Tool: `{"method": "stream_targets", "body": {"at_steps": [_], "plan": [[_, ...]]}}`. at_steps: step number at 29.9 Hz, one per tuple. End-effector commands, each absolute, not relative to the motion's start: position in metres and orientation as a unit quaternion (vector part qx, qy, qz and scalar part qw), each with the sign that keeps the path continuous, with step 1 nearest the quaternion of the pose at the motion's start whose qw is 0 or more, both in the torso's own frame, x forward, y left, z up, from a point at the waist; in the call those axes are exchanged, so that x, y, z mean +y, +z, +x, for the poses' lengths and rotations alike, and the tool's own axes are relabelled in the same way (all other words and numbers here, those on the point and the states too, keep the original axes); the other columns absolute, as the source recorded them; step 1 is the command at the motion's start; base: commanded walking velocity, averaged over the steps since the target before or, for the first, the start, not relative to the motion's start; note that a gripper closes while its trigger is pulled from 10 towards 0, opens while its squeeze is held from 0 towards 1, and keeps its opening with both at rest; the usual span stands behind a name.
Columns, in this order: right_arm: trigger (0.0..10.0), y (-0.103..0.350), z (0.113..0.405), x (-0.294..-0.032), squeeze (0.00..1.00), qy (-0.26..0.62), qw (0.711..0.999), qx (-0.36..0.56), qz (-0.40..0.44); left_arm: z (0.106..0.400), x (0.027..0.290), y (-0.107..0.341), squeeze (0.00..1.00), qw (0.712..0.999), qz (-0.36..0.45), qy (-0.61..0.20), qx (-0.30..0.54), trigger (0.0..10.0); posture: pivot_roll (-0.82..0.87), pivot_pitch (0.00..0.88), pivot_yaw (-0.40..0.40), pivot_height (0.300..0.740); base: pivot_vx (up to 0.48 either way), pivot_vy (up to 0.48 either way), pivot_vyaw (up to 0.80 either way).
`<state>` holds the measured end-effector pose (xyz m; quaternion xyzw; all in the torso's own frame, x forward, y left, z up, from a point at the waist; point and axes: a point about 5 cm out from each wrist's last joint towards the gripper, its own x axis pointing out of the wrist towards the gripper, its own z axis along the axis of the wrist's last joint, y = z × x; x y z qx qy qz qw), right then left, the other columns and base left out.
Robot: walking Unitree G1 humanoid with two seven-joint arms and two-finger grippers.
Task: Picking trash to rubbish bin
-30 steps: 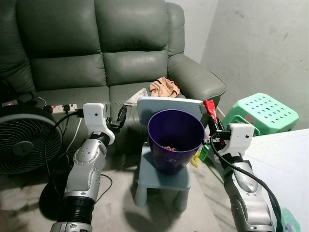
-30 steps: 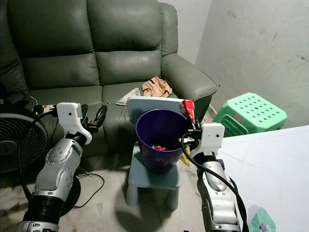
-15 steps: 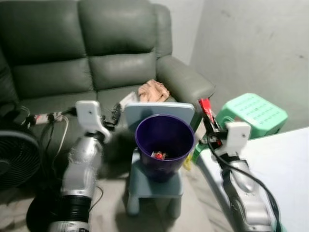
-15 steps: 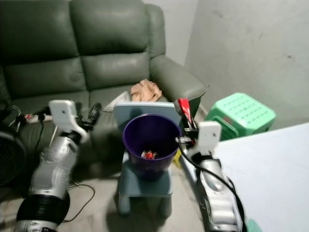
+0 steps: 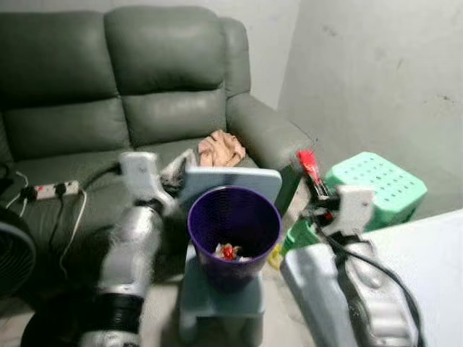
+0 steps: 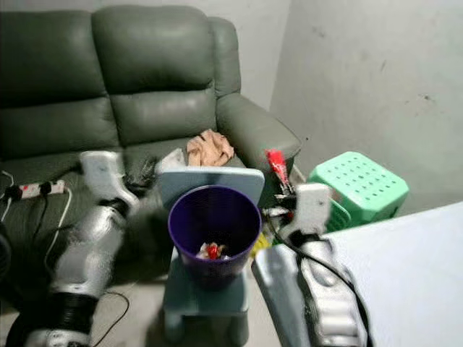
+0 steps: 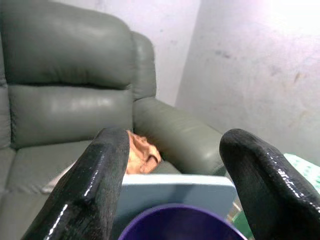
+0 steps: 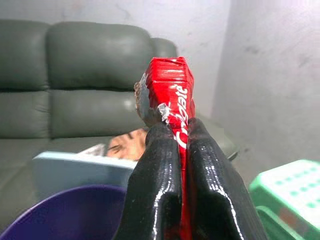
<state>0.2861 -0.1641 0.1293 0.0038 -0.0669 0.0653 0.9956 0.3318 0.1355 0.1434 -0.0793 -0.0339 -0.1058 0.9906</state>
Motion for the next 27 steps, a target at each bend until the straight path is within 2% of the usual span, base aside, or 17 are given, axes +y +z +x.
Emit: {"method": "stream_targets", "body": {"at_steps": [1, 6, 18, 23, 27], "plan": [[10.0, 0.134, 0.288, -0.153, 0.00, 0.084, 0.994, -0.076, 0.007, 0.333, 0.147, 0.149, 0.00, 0.992, -0.073, -0.089, -0.042, 10.0, 0.01, 0.000, -0.063, 0.740, 0.304, 0.000, 0.80], [10.0, 0.135, 0.289, -0.154, 0.00, 0.077, 0.994, -0.082, 0.012, 0.333, 0.146, 0.149, 0.00, 0.992, -0.074, -0.087, -0.044, 10.0, 0.01, 0.000, -0.065, 0.740, 0.278, 0.000, 0.80], [10.0, 0.132, 0.291, -0.155, 0.00, 0.083, 0.995, -0.063, 0.005, 0.328, 0.137, 0.142, 0.00, 0.994, -0.047, -0.094, -0.032, 10.0, 0.00, 0.000, -0.069, 0.740, 0.000, 0.000, 0.00], [10.0, 0.126, 0.295, -0.150, 0.00, 0.131, 0.991, -0.035, -0.010, 0.319, 0.128, 0.134, 0.00, 0.991, -0.049, -0.120, -0.022, 10.0, 0.00, 0.000, -0.075, 0.740, 0.000, 0.000, 0.00], [10.0, 0.123, 0.307, -0.146, 0.00, 0.176, 0.983, -0.014, -0.044, 0.299, 0.106, 0.124, 0.00, 0.984, -0.053, -0.167, -0.010, 10.0, 0.02, 0.000, -0.099, 0.740, 0.000, 0.000, 0.00]]}}
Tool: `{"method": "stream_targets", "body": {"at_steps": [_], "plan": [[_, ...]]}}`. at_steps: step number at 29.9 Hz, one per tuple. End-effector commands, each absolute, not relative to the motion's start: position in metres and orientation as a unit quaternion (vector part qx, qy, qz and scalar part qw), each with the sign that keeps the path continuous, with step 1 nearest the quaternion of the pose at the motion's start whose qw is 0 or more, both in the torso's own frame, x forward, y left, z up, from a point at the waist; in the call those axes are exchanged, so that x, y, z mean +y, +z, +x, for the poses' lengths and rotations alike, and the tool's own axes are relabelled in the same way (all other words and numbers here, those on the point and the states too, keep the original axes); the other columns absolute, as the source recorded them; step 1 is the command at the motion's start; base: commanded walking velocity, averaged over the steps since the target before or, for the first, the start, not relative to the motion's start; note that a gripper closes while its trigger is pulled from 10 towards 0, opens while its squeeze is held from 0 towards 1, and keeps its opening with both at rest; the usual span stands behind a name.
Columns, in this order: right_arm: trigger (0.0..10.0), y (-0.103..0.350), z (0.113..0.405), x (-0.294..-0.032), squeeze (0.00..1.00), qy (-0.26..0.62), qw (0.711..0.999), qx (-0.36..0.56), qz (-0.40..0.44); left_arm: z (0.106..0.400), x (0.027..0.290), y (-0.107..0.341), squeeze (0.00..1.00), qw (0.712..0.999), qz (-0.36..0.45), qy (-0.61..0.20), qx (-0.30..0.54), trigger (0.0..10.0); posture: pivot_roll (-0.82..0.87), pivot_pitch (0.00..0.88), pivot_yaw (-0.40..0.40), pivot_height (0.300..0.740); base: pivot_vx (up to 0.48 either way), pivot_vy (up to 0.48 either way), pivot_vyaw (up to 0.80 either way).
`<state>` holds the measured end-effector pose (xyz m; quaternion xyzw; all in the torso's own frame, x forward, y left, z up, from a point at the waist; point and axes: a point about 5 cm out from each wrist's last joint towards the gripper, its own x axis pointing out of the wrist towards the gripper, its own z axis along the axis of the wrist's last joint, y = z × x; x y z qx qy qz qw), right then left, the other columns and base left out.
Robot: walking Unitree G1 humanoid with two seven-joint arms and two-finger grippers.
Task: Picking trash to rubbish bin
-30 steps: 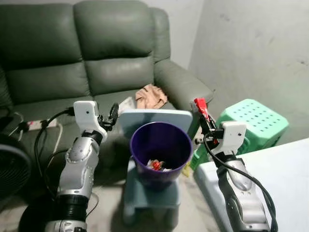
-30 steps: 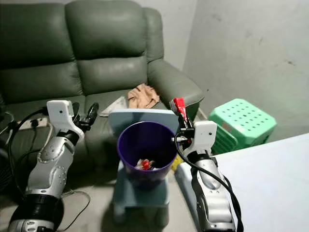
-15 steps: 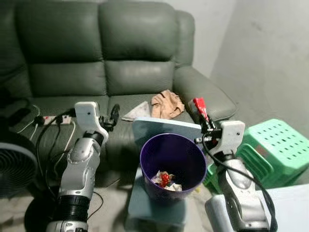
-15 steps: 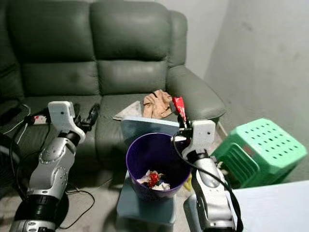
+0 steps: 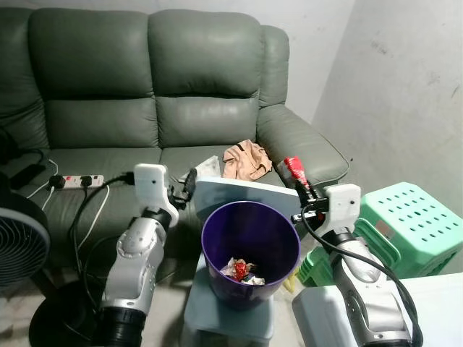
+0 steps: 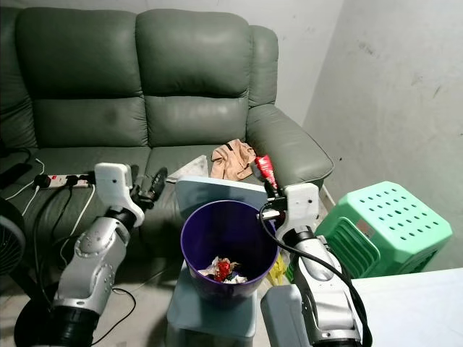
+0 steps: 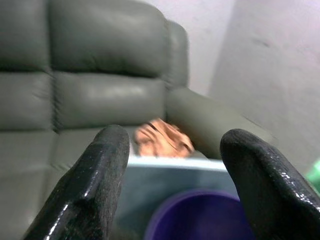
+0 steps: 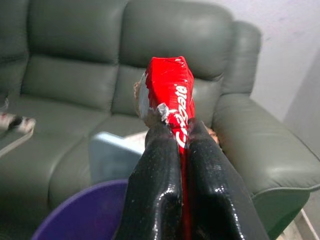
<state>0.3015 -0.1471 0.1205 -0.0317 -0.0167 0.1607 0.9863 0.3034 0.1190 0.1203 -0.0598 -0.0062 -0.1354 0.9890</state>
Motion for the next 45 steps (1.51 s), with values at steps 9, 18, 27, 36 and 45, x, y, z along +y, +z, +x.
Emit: {"method": "stream_targets", "body": {"at_steps": [9, 18, 27, 36, 45], "plan": [[10.0, 0.116, 0.328, -0.146, 0.00, 0.233, 0.969, 0.032, -0.077, 0.249, 0.065, 0.113, 0.00, 0.954, -0.025, -0.300, -0.015, 10.0, 0.06, 0.000, -0.151, 0.740, 0.000, 0.000, 0.00], [10.0, 0.095, 0.348, -0.136, 0.00, 0.244, 0.960, 0.107, -0.087, 0.222, 0.054, 0.112, 0.00, 0.946, -0.051, -0.319, 0.003, 10.0, 0.09, 0.000, -0.188, 0.740, 0.000, 0.000, 0.00], [10.0, 0.077, 0.350, -0.129, 0.00, 0.250, 0.950, 0.157, -0.102, 0.213, 0.046, 0.113, 0.00, 0.945, -0.025, -0.327, 0.003, 10.0, 0.10, 0.000, -0.190, 0.740, 0.000, 0.000, 0.00], [10.0, 0.066, 0.348, -0.130, 0.00, 0.258, 0.940, 0.184, -0.126, 0.206, 0.041, 0.115, 0.00, 0.946, -0.030, -0.324, 0.008, 10.0, 0.10, 0.003, -0.197, 0.740, 0.000, 0.000, 0.00], [10.0, 0.068, 0.352, -0.133, 1.00, 0.237, 0.948, 0.180, -0.110, 0.205, 0.041, 0.114, 0.00, 0.947, -0.033, -0.320, 0.011, 10.0, 0.11, 0.002, -0.201, 0.740, 0.000, 0.000, 0.00]]}}
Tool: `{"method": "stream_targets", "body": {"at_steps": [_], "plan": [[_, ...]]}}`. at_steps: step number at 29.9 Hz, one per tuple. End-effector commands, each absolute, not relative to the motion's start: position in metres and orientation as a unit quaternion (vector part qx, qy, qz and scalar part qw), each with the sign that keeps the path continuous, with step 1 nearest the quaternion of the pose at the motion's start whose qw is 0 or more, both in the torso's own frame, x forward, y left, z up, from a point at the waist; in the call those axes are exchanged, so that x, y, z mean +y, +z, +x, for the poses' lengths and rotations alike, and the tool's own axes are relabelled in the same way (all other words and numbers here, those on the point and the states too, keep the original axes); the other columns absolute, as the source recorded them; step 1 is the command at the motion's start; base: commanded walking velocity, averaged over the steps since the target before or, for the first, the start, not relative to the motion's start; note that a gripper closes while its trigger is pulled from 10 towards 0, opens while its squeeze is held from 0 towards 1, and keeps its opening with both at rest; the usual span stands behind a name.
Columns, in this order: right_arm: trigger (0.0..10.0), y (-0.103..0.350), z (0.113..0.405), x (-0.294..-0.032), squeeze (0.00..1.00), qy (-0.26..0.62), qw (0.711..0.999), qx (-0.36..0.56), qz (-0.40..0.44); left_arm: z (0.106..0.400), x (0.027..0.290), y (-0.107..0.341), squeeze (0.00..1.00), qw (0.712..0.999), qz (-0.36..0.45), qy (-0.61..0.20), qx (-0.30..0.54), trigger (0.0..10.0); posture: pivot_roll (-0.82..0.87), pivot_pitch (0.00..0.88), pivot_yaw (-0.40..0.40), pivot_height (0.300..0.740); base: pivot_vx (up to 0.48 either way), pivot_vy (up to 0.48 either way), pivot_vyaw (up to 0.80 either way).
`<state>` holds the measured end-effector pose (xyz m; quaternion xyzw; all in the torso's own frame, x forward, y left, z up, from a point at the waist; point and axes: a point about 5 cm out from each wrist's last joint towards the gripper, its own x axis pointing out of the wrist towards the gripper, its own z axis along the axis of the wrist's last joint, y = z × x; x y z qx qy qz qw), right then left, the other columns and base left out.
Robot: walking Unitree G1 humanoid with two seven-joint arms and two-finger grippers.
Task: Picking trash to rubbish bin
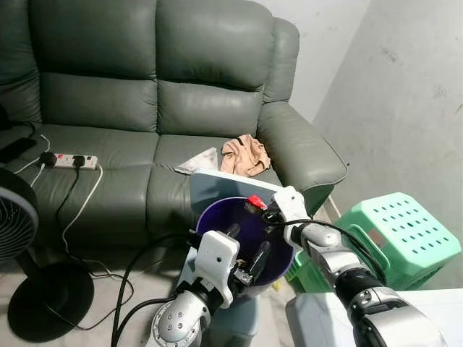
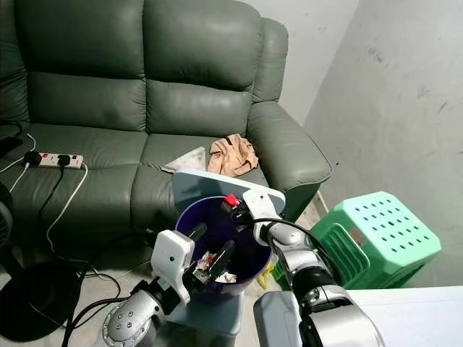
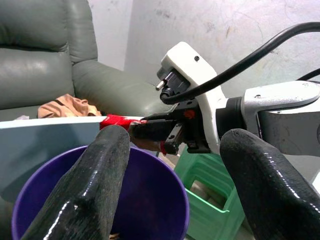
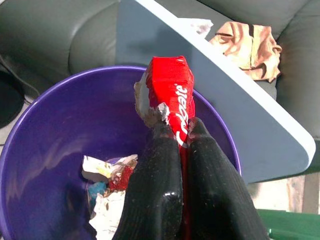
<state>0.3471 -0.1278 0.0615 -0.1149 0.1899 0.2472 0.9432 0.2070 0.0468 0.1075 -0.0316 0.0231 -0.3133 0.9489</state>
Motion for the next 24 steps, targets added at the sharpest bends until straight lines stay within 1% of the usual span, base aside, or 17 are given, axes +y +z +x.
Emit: {"method": "stream_targets", "body": {"at_steps": [1, 24], "plan": [[10.0, 0.0678, 0.3521, -0.1331, 1.00, 0.237, 0.949, 0.184, -0.100, 0.2049, 0.0408, 0.1145, 0.00, 0.947, -0.033, -0.321, 0.011, 10.0, 0.11, 0.000, -0.201, 0.740, 0.000, 0.000, 0.00], [10.0, 0.0730, 0.3564, -0.1336, 1.00, 0.235, 0.951, 0.177, -0.097, 0.2056, 0.0412, 0.1134, 0.00, 0.946, -0.035, -0.322, 0.015, 10.0, 0.11, 0.000, -0.202, 0.740, 0.000, 0.000, 0.00]]}}
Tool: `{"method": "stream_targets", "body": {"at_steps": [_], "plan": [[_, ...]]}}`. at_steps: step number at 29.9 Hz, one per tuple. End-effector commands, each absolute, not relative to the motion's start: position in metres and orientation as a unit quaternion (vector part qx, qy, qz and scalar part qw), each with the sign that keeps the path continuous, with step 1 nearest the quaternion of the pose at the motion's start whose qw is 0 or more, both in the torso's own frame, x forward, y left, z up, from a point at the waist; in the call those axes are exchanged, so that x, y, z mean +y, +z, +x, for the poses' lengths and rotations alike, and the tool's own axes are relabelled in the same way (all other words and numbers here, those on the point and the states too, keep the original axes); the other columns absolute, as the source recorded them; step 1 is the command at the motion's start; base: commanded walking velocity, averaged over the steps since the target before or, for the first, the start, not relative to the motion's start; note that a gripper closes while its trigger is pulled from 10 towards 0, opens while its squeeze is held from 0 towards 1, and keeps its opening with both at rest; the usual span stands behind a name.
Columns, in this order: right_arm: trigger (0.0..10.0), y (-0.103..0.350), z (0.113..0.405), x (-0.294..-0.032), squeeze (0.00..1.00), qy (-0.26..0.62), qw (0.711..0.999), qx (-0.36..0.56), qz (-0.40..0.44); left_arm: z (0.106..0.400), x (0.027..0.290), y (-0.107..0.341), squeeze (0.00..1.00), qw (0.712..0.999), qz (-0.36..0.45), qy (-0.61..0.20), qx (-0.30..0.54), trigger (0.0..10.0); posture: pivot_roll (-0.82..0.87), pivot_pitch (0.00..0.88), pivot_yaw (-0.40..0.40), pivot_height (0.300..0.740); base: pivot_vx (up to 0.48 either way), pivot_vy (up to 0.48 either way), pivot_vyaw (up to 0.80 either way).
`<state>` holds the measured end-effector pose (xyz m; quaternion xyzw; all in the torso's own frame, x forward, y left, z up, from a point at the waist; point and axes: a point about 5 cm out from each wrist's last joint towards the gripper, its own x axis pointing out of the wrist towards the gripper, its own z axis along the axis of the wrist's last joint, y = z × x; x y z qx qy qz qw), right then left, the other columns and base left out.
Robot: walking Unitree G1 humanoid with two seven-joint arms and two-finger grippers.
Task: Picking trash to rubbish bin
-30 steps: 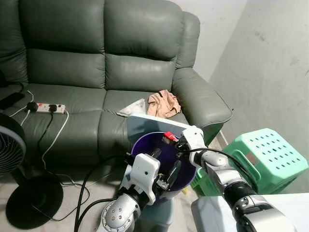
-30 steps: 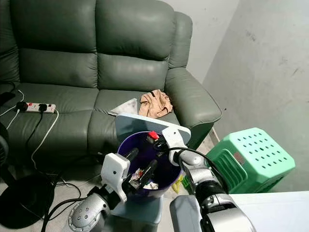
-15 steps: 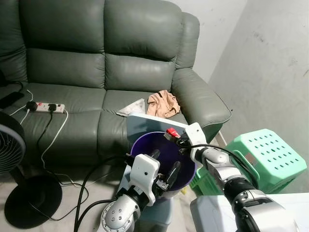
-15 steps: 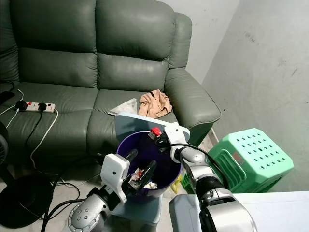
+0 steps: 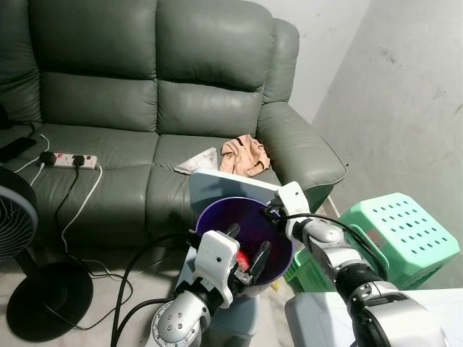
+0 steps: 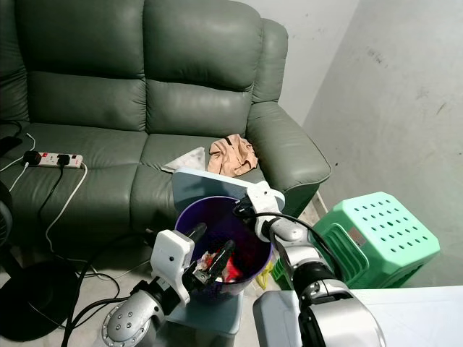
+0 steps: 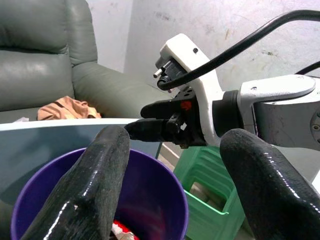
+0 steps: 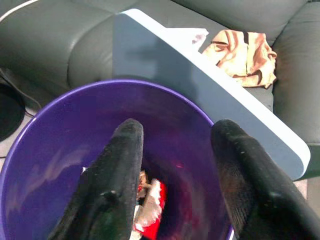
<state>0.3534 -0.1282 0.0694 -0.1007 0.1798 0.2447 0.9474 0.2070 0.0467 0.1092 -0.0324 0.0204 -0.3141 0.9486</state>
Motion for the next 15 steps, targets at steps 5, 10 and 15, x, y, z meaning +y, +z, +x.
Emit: {"method": "stream_targets", "body": {"at_steps": [5, 10, 15], "plan": [[10.0, 0.076, 0.358, -0.134, 1.00, 0.233, 0.954, 0.170, -0.086, 0.206, 0.042, 0.113, 0.00, 0.946, -0.034, -0.321, 0.014, 10.0, 0.11, 0.000, -0.201, 0.740, 0.000, 0.000, 0.00], [10.0, 0.080, 0.360, -0.136, 1.00, 0.220, 0.960, 0.156, -0.075, 0.208, 0.043, 0.113, 0.00, 0.946, -0.032, -0.322, 0.013, 10.0, 0.11, 0.000, -0.196, 0.740, 0.000, 0.000, 0.00], [10.0, 0.087, 0.362, -0.142, 1.00, 0.205, 0.969, 0.130, -0.045, 0.213, 0.046, 0.113, 0.00, 0.946, -0.021, -0.322, 0.008, 10.0, 0.10, 0.000, -0.187, 0.740, 0.000, 0.000, 0.00]]}}
